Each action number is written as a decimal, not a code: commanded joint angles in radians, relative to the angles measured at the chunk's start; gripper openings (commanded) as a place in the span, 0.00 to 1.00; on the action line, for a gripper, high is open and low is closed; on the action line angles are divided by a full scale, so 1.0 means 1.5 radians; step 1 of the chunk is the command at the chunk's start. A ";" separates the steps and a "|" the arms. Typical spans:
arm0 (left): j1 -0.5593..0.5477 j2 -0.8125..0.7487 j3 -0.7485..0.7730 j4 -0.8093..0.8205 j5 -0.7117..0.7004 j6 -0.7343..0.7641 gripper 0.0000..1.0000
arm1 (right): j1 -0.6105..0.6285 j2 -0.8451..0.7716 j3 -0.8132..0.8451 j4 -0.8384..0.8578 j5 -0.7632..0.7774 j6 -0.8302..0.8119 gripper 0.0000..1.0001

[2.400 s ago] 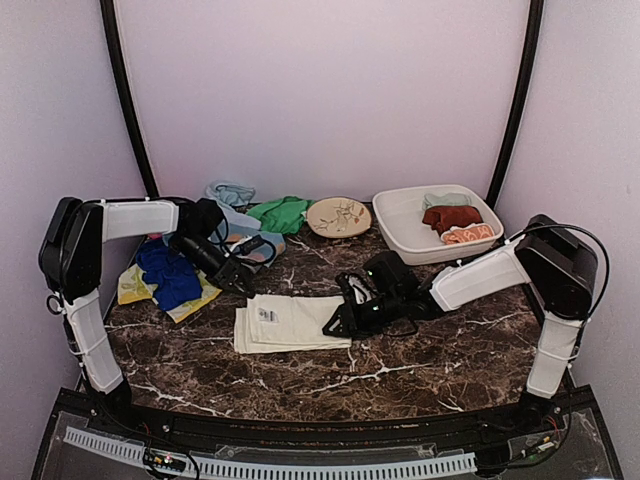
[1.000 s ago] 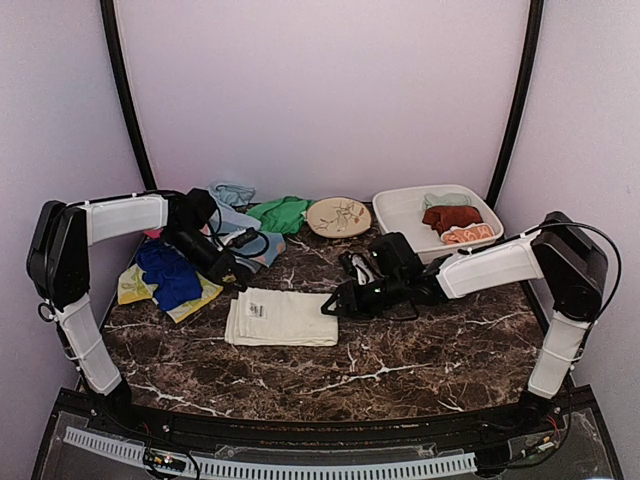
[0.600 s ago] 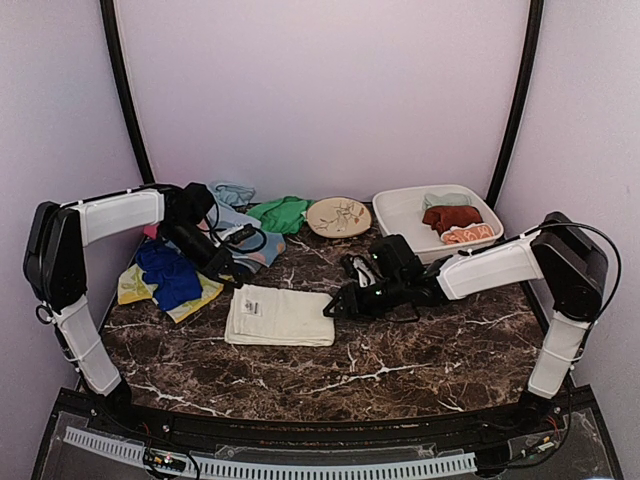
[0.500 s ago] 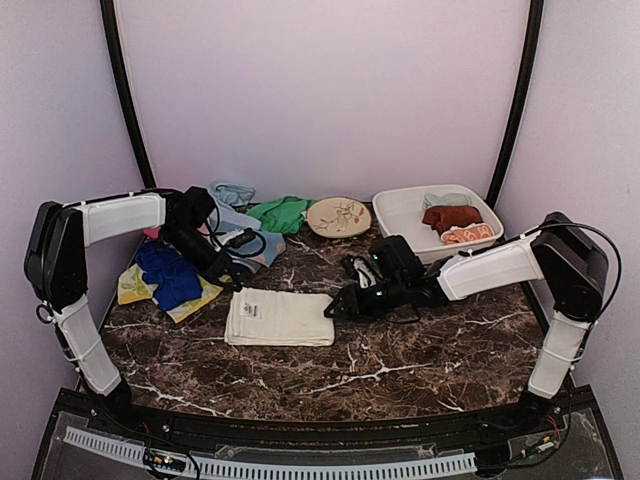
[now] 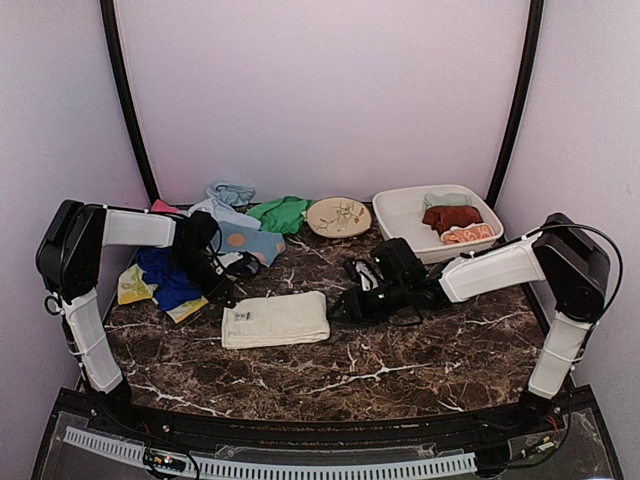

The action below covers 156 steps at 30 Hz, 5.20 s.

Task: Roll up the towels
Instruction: Adjust the towel at the center of the board, then rotate the towel at the center of the board.

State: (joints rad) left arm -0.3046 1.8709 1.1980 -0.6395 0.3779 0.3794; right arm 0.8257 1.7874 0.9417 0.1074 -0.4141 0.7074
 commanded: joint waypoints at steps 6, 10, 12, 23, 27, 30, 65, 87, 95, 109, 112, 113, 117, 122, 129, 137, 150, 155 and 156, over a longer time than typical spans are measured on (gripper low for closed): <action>0.004 -0.070 -0.018 0.026 -0.049 0.020 0.63 | -0.005 0.024 0.070 0.017 -0.035 -0.016 0.46; 0.004 -0.125 -0.006 0.017 -0.020 0.023 0.64 | -0.005 0.096 0.161 0.034 -0.086 -0.012 0.45; 0.004 -0.151 -0.008 0.012 0.012 0.028 0.65 | -0.005 0.139 0.199 0.039 -0.106 -0.011 0.44; -0.047 -0.125 -0.117 0.050 0.104 0.067 0.48 | -0.003 0.249 0.136 0.195 -0.096 0.071 0.38; -0.060 -0.082 -0.135 0.084 0.075 0.063 0.45 | 0.002 0.203 0.045 0.247 -0.063 0.094 0.37; -0.066 -0.056 -0.130 0.097 0.060 0.058 0.44 | 0.005 0.166 -0.009 0.267 -0.042 0.108 0.37; -0.125 -0.217 -0.119 0.110 -0.062 0.135 0.92 | -0.002 0.145 -0.029 0.204 -0.054 0.028 0.33; -0.171 -0.073 -0.030 0.102 -0.052 0.110 0.76 | 0.061 -0.077 -0.277 0.436 -0.039 0.168 0.32; -0.184 -0.057 -0.010 0.096 -0.050 0.094 0.73 | 0.089 0.015 -0.288 0.448 -0.086 0.192 0.29; -0.263 -0.001 -0.021 0.082 -0.117 0.090 0.69 | 0.096 0.065 -0.289 0.469 -0.034 0.212 0.29; -0.264 0.014 -0.021 0.096 -0.148 0.074 0.64 | 0.099 0.048 -0.292 0.457 -0.008 0.212 0.29; -0.264 0.017 -0.021 0.110 -0.167 0.067 0.61 | 0.100 0.042 -0.294 0.455 -0.002 0.212 0.30; -0.264 0.039 0.007 0.135 -0.200 0.065 0.61 | 0.106 0.023 -0.291 0.450 0.008 0.215 0.31; -0.264 0.069 0.044 0.153 -0.239 0.096 0.60 | 0.106 -0.075 -0.223 0.269 0.039 0.138 0.37; -0.263 0.074 0.096 0.180 -0.287 0.143 0.63 | 0.050 -0.139 -0.189 0.087 0.088 0.030 0.37; -0.264 0.081 0.128 0.197 -0.245 0.141 0.64 | 0.058 -0.094 -0.165 -0.024 0.139 -0.003 0.31; -0.224 0.091 0.182 0.171 -0.224 0.108 0.59 | 0.146 -0.018 -0.081 0.005 0.116 0.059 0.29; -0.144 0.021 0.154 0.146 -0.218 0.105 0.62 | 0.139 -0.039 -0.035 -0.012 0.103 0.057 0.34; -0.134 0.004 0.142 0.145 -0.213 0.104 0.62 | 0.131 -0.046 -0.028 -0.010 0.093 0.055 0.35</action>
State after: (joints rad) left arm -0.5900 2.0247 1.4498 -0.3618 0.0387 0.5518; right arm 1.0386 1.7493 0.8383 0.0967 -0.2436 0.7818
